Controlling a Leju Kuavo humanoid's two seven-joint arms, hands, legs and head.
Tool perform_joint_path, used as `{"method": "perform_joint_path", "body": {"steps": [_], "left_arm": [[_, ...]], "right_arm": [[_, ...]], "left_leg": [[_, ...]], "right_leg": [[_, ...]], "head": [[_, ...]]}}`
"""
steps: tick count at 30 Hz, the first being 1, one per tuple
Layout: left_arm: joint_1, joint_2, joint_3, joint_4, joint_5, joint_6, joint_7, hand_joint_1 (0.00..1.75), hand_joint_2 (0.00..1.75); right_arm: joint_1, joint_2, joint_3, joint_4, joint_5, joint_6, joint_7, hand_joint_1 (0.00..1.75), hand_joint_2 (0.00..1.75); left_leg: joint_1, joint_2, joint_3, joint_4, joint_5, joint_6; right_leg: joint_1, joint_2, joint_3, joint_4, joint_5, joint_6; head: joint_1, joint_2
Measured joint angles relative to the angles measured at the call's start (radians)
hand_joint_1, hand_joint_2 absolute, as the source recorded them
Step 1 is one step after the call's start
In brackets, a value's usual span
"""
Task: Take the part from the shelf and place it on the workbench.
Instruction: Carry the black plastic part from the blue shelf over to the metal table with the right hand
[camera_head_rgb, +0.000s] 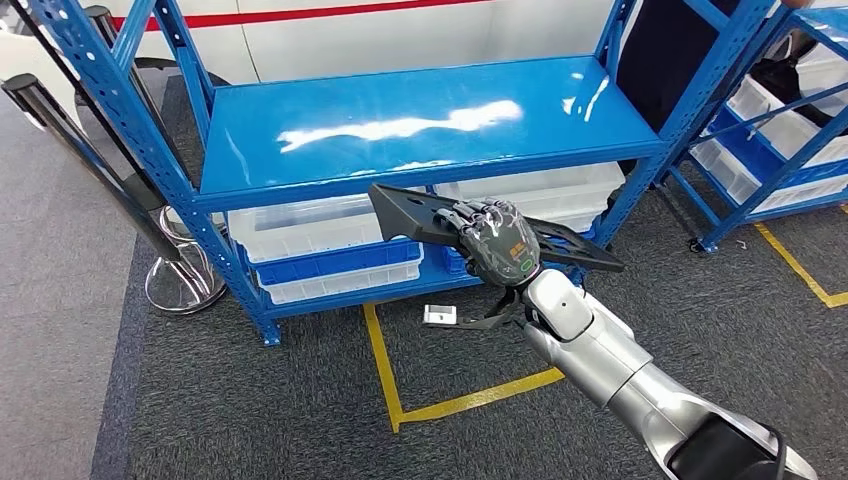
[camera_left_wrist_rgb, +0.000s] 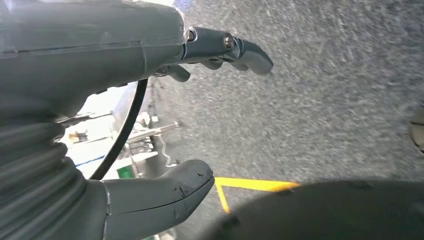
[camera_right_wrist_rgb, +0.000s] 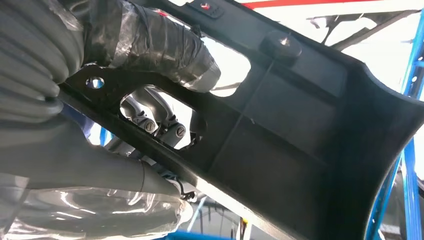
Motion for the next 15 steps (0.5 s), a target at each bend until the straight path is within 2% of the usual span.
{"method": "perform_joint_path", "body": {"steps": [1,2,3,5,6,7,8,10,12,14,15], "left_arm": [[0.0,0.0,-0.001,0.0,0.002,-0.001,0.0,0.0,1.75],[0.001,0.0,-0.002,0.0,0.003,-0.002,0.0,0.0,1.75],[0.0,0.001,-0.002,0.001,0.004,-0.002,-0.001,0.0,1.75],[0.001,0.001,-0.003,0.001,0.007,-0.004,-0.001,0.0,1.75],[0.001,0.001,-0.003,0.001,0.008,-0.004,-0.001,0.0,1.75],[0.001,0.002,-0.003,0.001,0.009,-0.005,-0.001,0.0,1.75],[0.001,0.002,-0.003,0.001,0.01,-0.005,-0.001,0.0,1.75],[-0.001,0.004,-0.003,0.001,0.011,-0.005,-0.001,0.0,1.75],[-0.001,0.006,-0.003,0.001,0.012,-0.006,-0.001,0.0,1.75],[-0.001,0.008,-0.003,0.001,0.014,-0.007,-0.001,0.0,1.75],[-0.001,0.008,-0.003,0.001,0.014,-0.007,-0.002,0.0,1.75]], "right_arm": [[-0.004,0.001,0.001,0.0,0.001,0.0,-0.001,1.75,1.75],[-0.008,0.002,0.002,0.0,0.002,0.0,-0.002,1.75,1.75],[-0.013,0.004,0.004,0.0,0.003,0.0,-0.002,1.75,1.75],[-0.019,0.007,0.007,0.002,0.002,0.0,-0.002,1.75,1.75],[-0.021,0.008,0.009,0.004,0.001,0.0,-0.002,1.75,1.75],[-0.023,0.009,0.01,0.006,0.0,0.0,-0.002,1.75,1.75],[-0.025,0.01,0.013,0.009,-0.002,0.0,-0.002,1.75,1.75],[-0.032,0.013,0.018,0.015,-0.004,0.0,-0.003,1.75,1.75],[-0.038,0.014,0.021,0.019,-0.011,0.0,-0.004,1.75,1.75],[-0.042,0.014,0.023,0.024,-0.02,0.0,-0.005,1.75,1.75],[-0.044,0.014,0.025,0.028,-0.023,0.0,-0.005,1.75,1.75]], "left_leg": [[0.0,-0.002,-0.008,0.007,-0.012,-0.006],[0.0,-0.004,-0.019,0.03,-0.042,-0.011],[0.0,-0.006,-0.034,0.073,-0.09,-0.015],[0.002,-0.007,-0.061,0.197,-0.184,-0.02],[0.003,-0.007,-0.065,0.25,-0.202,-0.023],[0.004,-0.007,-0.057,0.278,-0.195,-0.024],[0.004,-0.007,-0.036,0.276,-0.171,-0.025],[0.004,-0.007,0.045,0.192,-0.124,-0.019],[-0.001,-0.009,0.137,0.062,-0.139,-0.009],[-0.005,-0.01,0.171,-0.007,-0.158,-0.002],[-0.003,-0.009,0.167,-0.014,-0.15,0.003]], "right_leg": [[-0.002,-0.002,-0.007,-0.006,0.011,-0.007],[-0.006,-0.005,-0.017,-0.012,0.024,-0.014],[-0.008,-0.007,-0.029,-0.013,0.036,-0.02],[-0.006,-0.007,-0.061,-0.007,0.057,-0.027],[-0.006,-0.007,-0.079,-0.001,0.066,-0.027],[-0.005,-0.008,-0.098,0.006,0.074,-0.026],[-0.005,-0.008,-0.117,0.014,0.082,-0.025],[-0.006,-0.008,-0.15,0.031,0.095,-0.02],[-0.006,-0.009,-0.171,0.044,0.109,-0.011],[-0.008,-0.01,-0.179,0.042,0.128,0.0],[-0.008,-0.01,-0.181,0.038,0.135,0.006]], "head": [[0.0,0.0],[0.0,0.0],[-0.001,0.0],[-0.001,0.0],[-0.001,0.0],[-0.001,0.0],[-0.001,0.0],[-0.001,0.0],[-0.001,0.0],[-0.001,0.0],[-0.001,0.0]]}}
